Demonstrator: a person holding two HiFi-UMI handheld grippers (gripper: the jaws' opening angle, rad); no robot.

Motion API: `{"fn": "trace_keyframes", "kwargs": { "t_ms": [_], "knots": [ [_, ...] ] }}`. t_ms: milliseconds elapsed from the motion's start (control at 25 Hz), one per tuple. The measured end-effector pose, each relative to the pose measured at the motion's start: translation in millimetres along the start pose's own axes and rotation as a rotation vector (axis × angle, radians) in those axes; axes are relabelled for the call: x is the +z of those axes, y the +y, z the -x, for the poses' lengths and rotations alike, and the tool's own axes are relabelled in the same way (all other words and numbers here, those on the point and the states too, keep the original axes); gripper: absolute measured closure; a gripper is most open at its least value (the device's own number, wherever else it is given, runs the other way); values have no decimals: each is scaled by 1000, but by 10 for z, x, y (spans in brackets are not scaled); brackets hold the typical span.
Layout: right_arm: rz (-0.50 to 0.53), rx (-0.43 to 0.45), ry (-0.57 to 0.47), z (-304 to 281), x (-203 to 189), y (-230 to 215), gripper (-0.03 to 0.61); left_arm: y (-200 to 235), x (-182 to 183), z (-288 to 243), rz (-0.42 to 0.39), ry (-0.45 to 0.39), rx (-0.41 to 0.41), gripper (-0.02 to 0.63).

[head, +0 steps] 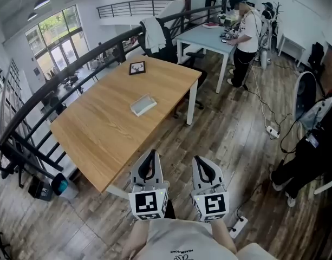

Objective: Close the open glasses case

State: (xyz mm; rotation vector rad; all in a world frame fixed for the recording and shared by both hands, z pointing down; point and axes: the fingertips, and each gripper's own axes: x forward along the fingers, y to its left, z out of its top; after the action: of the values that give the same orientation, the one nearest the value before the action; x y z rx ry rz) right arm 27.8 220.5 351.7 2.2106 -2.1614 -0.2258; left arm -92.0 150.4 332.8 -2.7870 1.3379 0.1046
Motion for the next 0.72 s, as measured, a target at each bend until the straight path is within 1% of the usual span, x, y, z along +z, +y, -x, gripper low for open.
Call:
{"fn": "trace_keyframes", "kwargs": {
  "t_ms": [200,320,440,560,640,720],
  "knots": [
    [8,-3,-31,-80,-30,-149,572,-11,73,-177,-15,-58,-2,595],
    [13,8,-60,-265,-97,-191,572,45,-26,-350,-27,-71,-6,595],
    [22,42,-62,-482,-226,-184,572,94,-145,-497,-21,-86,-6,596],
    [55,86,-62,-725,-265,-152,572,172,-198,-718,-8,-108,-1,595],
    [49,107,-51,-919,-292,-167,572,235,-213,-898,-14,-108,1,595],
    [36,109,-42,-1158,-326,-251,572,310,-205,-1105,-16,-109,2,595]
  ]
}}
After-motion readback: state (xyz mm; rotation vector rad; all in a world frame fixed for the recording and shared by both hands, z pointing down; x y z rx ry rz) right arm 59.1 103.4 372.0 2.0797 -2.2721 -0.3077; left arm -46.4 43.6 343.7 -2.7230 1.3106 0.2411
